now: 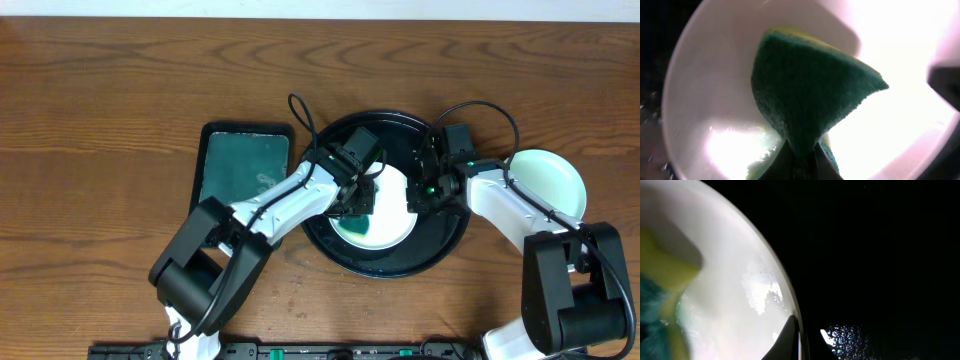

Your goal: Clean dirty plates on tray and stack at the side

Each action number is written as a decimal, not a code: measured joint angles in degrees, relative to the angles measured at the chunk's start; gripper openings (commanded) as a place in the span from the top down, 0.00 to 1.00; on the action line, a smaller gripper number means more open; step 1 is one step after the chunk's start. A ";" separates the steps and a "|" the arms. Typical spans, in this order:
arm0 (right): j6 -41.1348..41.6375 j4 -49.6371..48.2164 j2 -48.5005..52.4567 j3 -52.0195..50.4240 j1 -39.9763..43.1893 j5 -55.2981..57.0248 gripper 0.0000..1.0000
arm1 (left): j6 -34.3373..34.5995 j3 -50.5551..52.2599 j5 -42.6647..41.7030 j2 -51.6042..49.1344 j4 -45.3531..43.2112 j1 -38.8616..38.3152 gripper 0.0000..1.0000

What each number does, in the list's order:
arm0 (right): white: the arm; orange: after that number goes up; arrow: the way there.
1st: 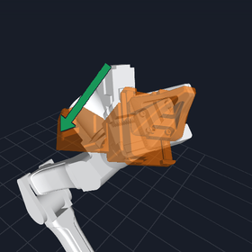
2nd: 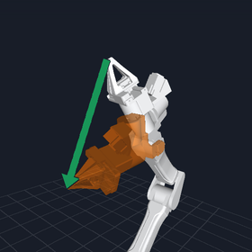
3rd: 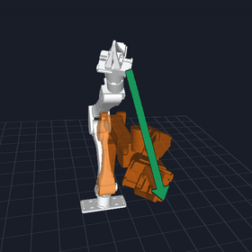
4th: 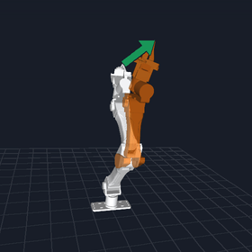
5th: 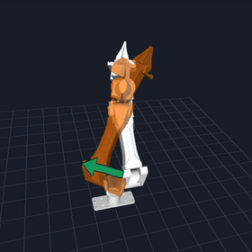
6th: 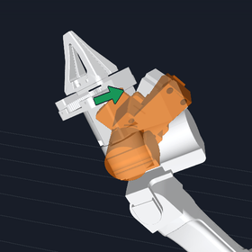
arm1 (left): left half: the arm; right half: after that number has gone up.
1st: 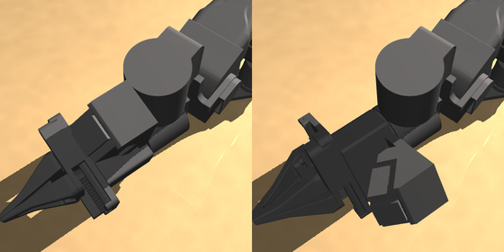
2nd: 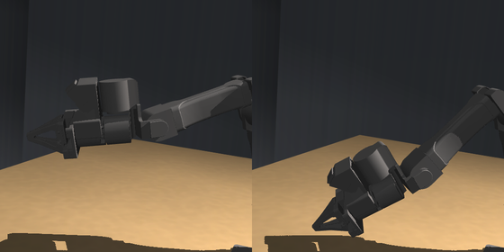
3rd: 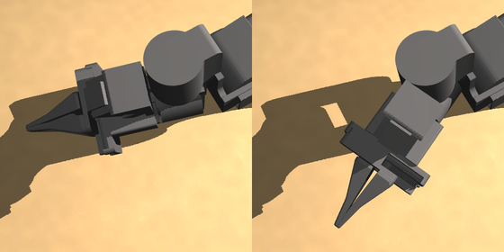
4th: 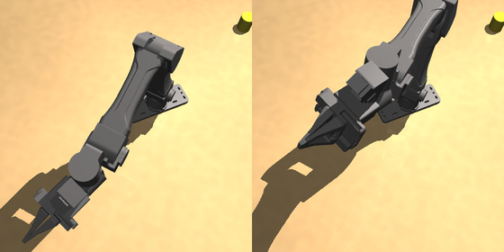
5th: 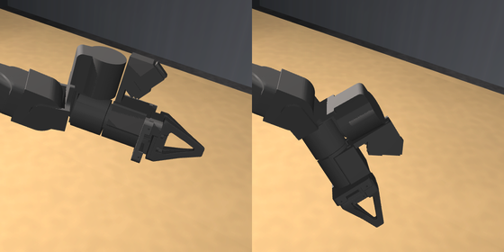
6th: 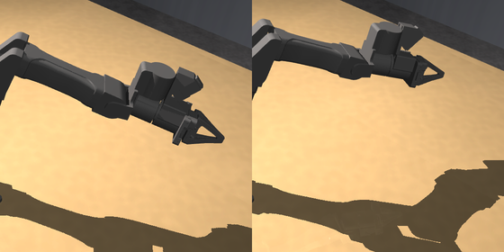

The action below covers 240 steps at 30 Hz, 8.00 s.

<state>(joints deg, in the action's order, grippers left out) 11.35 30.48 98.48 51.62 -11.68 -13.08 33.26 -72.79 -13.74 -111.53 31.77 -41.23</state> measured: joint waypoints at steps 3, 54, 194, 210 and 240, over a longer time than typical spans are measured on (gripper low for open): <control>0.15 0.42 0.02 0.00 0.00 -0.46 0.99 | -0.81 -0.57 2.82 0.11 2.32 0.20 0.93; 0.83 1.29 0.61 -0.02 -0.22 -5.09 0.99 | -4.39 -5.18 29.81 -2.64 15.69 -4.07 0.93; -14.62 -46.18 -1.60 11.13 -38.45 33.11 0.99 | -7.21 1.03 14.93 44.50 24.85 30.64 0.20; -36.57 -54.77 -8.15 11.13 -43.89 46.12 0.99 | -7.19 1.03 14.93 44.50 24.85 30.64 0.20; -42.86 -57.33 -10.27 11.13 -43.91 47.52 0.99 | -7.21 1.03 14.93 44.50 24.85 30.64 0.19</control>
<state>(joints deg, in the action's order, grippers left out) -31.51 -26.85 88.20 62.74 -55.59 34.44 26.04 -71.77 1.19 -67.02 56.62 -10.59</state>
